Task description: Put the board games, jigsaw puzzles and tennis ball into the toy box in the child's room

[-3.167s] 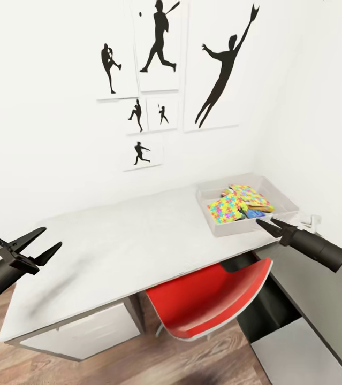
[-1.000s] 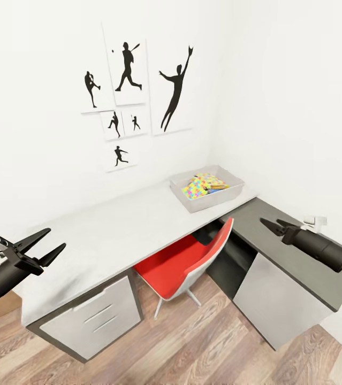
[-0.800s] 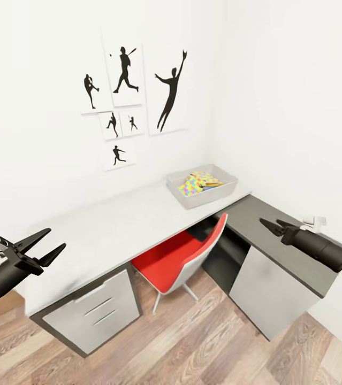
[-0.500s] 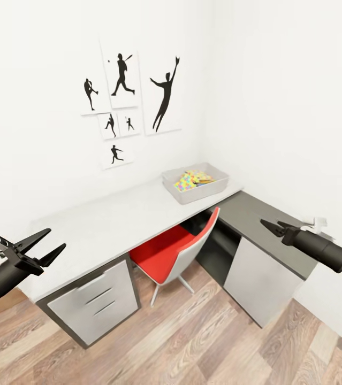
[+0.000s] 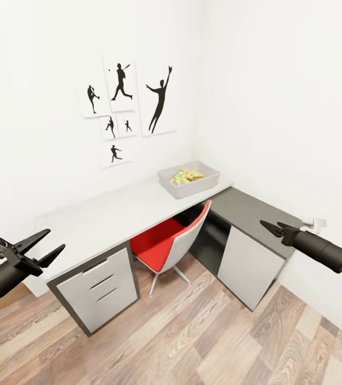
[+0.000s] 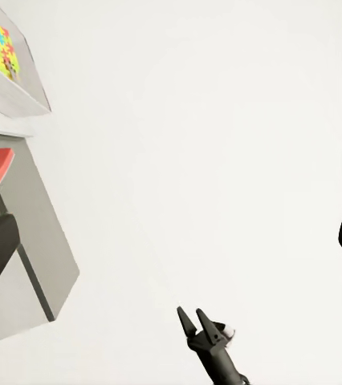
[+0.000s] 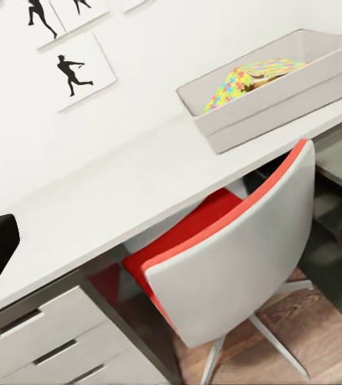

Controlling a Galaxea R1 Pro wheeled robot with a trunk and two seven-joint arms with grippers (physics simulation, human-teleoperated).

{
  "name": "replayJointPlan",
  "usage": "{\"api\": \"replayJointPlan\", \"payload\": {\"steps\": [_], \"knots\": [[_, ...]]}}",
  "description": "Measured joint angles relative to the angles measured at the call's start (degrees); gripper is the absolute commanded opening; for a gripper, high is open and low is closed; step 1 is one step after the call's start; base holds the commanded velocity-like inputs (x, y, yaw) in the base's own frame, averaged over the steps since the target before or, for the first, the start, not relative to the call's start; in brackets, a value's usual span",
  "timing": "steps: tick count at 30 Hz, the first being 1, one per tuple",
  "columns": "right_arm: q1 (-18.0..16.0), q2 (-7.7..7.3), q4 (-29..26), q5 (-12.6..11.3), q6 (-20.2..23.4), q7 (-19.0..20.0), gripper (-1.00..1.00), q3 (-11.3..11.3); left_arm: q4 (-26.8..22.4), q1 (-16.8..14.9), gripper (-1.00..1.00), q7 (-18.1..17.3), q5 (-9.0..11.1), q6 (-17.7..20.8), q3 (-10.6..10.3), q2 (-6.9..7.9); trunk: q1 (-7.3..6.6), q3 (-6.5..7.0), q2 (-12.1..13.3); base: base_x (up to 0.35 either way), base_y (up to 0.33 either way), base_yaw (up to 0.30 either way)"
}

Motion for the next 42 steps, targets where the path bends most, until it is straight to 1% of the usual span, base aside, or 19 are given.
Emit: {"api": "replayJointPlan", "payload": {"steps": [4, 5, 12, 13, 14, 15, 18, 19, 20, 23, 24, 25, 26, 27, 31, 32, 37, 38, 42], "knots": [[0.0, -0.01, 0.0, -0.02, 0.04, -0.04, 1.0, 0.01, 0.15, 0.44, 1.0, 0.11, -0.45, -0.04, 0.07, -0.01, -0.01, 0.37, 0.0, -0.112, 0.03, -0.021], [0.11, 0.08, 0.2, -0.06, 0.13, -0.21, 1.0, 0.05, 0.6, 3.63, 1.0, 0.16, -4.16, -0.29, 0.25, -0.11, -0.02, 0.44, -0.01, -0.04, 0.011, -0.007], [5.34, 0.34, 3.13, -0.18, 2.39, -2.98, 1.0, 1.55, 6.8, 14.6, 1.0, -0.09, -14.49, -4.93, 0.47, -1.88, -0.02, 1.08, -0.01, -0.018, 0.005, -0.003], [5.38, 0.34, 3.15, -0.26, 2.41, -3.0, 1.0, 1.56, 6.88, 14.66, 1.0, -0.1, -14.32, -4.92, 0.47, -1.89, -0.02, 1.18, -0.01, -0.007, 0.002, -0.001], [7.87, 0.41, 4.37, -0.05, 2.71, -4.45, 1.0, 2.65, 9.97, 17.19, 1.0, -0.13, -17.18, -6.76, 0.36, -2.57, -0.02, 1.25, -0.01, -0.007, 0.002, -0.001], [8.05, 0.42, 4.42, -0.27, 2.75, -4.5, 1.0, 2.69, 10.27, 17.41, 1.0, -0.13, -16.94, -6.75, 0.35, -2.6, -0.02, 1.36, -0.01, -0.005, 0.001, -0.001], [11.93, 0.83, 7.23, -0.21, 2.95, -7.29, 1.0, 4.94, 16.31, 20.48, 1.0, -0.09, -21.06, -9.15, 0.09, -3.83, -0.02, 1.62, -0.01, -0.004, 0.001, -0.001], [13.08, 1.05, 8.4, -0.19, 2.96, -8.27, 1.0, 5.99, 16.44, 20.5, 1.0, -0.09, -20.89, -9.14, 0.09, -3.84, -0.02, 1.69, 0.0, -0.003, 0.001, -0.001], [13.13, 1.05, 8.45, -0.3, 2.98, -8.31, 1.0, 6.03, 18.77, 21.17, 1.0, -0.02, -22.64, -9.97, 0.03, -4.34, -0.02, 1.76, -0.01, -0.002, 0.001, 0.0], [15.92, 2.15, 13.36, 0.44, 2.97, -10.88, 1.0, 10.47, 27.5, 22.33, 1.0, 0.25, -28.23, -12.58, -0.09, -5.91, -0.02, 1.89, 0.0, -0.002, 0.0, 0.0], [15.94, 2.16, 13.46, 0.38, 2.97, -10.9, 1.0, 10.57, 27.68, 22.33, 1.0, 0.25, -28.07, -12.57, -0.08, -5.92, -0.02, 1.94, 0.0, 0.0, 0.0, 0.0], [17.02, 3.26, 17.81, 1.72, 2.92, -12.01, 1.0, 14.1, 33.45, 22.49, 1.0, 0.47, -32.02, -14.72, -0.04, -6.66, -0.03, 1.95, 0.0, 0.0, 0.0, 0.0], [17.06, 3.28, 18.29, 1.69, 2.91, -12.06, 1.0, 14.55, 34.06, 22.49, 1.0, 0.47, -32.04, -14.77, -0.03, -6.68, -0.02, 1.99, 0.0, 0.0, 0.0, 0.0], [17.63, 4.56, 23.87, 3.52, 2.43, -12.9, 1.0, 18.53, 39.72, 22.22, 1.0, 0.64, -35.52, -17.39, 0.03, -7.18, -0.03, 1.98, 0.0, 0.0, 0.0, 0.0], [17.81, 7.58, 35.23, 7.46, 0.55, -13.74, 1.0, 25.3, 48.62, 21.32, 1.0, 0.79, -39.02, -21.59, -0.1, -7.59, -0.02, 2.03, 0.01, 0.0, 0.0, 0.0], [17.78, 7.62, 35.43, 7.48, 0.52, -13.74, 1.0, 25.41, 48.75, 21.3, 1.0, 0.79, -38.95, -21.62, -0.1, -7.59, -0.02, 2.05, 0.0, 0.0, 0.0, 0.0], [17.34, 13.14, 50.84, 11.87, -5.04, -15.19, 1.0, 29.97, 58.78, 20.09, 1.0, 1.07, -42.92, -25.94, -0.42, -8.02, -0.02, 2.06, 0.01, 0.0, 0.0, 0.0], [17.32, 13.19, 51.01, 11.91, -5.1, -15.2, 1.0, 29.98, 58.87, 20.07, 1.0, 1.07, -42.89, -25.97, -0.41, -8.02, -0.02, 2.08, 0.0, 0.0, 0.0, 0.0], [16.92, 16.61, 61.3, 13.81, -11.14, -17.33, 1.0, 31.62, 64.78, 19.15, 1.0, 1.27, -47.31, -28.04, -0.53, -8.49, -0.02, 2.08, 0.0, 0.0, 0.0, 0.0]]}}
